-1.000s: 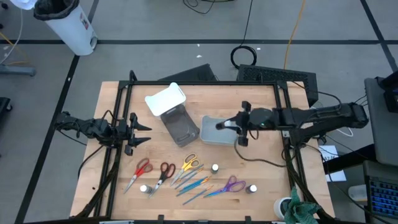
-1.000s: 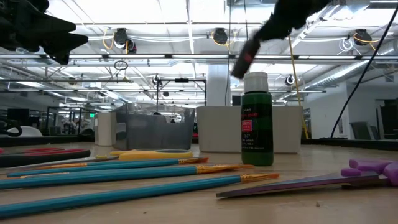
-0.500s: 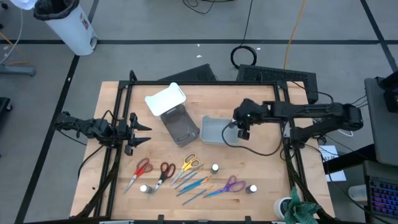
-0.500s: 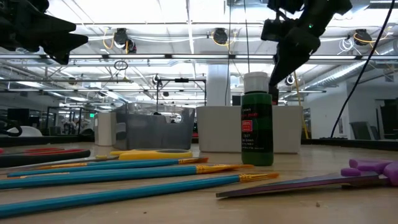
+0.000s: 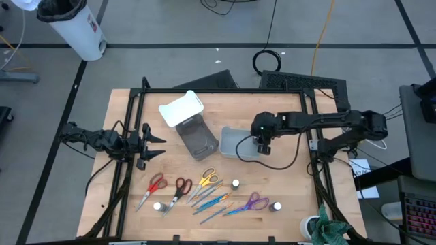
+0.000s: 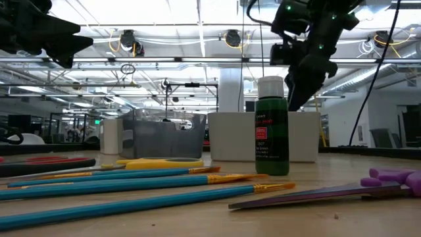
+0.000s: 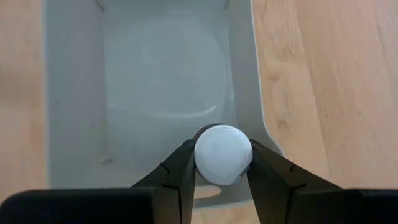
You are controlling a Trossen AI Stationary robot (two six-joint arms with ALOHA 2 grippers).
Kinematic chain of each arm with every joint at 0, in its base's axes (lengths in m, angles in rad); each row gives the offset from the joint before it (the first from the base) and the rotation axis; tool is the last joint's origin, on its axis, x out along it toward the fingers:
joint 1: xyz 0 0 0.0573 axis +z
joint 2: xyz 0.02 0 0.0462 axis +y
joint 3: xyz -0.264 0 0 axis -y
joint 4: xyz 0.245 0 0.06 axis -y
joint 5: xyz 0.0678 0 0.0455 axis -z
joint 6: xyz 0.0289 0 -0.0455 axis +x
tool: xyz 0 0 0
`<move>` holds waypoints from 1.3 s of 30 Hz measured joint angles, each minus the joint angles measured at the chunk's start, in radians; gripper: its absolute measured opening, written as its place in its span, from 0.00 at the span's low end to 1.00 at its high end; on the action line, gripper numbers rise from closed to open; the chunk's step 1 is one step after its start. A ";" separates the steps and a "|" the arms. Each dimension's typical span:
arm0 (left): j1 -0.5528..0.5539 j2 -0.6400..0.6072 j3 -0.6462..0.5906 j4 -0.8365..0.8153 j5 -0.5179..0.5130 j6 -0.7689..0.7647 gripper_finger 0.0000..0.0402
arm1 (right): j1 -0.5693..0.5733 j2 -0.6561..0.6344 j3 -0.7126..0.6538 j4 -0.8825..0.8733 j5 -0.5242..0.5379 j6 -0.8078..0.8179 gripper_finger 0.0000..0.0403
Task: Pick & Place Paint Supplies
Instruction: Put the brown paint bottle into the gray bin, then put the blue paint bottle into the gray bin
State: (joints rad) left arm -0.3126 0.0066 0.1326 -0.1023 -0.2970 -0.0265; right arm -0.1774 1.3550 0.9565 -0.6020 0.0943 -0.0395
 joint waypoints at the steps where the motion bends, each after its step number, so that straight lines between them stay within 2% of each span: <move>1: 0.000 0.000 0.000 0.000 0.000 0.000 0.50 | 0.000 0.007 0.000 0.000 0.010 0.000 0.26; 11: 0.000 0.000 0.000 0.000 0.000 0.000 0.50 | 0.000 0.018 0.000 0.003 0.013 -0.002 0.27; 17: 0.000 0.000 0.000 0.000 0.000 0.000 0.50 | 0.000 0.018 0.000 -0.001 0.013 0.012 0.48; 21: 0.000 0.000 0.000 0.000 0.000 0.000 0.50 | 0.000 -0.003 0.000 -0.003 0.013 0.013 0.55; 30: 0.000 0.000 0.000 0.000 0.000 0.000 0.50 | 0.009 -0.152 -0.001 -0.035 0.009 0.019 0.55; 39: 0.000 0.000 0.000 0.000 0.001 0.000 0.50 | 0.091 -0.350 -0.001 -0.137 0.005 0.174 0.54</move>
State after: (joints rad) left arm -0.3128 0.0064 0.1326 -0.1020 -0.2960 -0.0265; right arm -0.0868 1.0052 0.9558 -0.7390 0.0994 0.1345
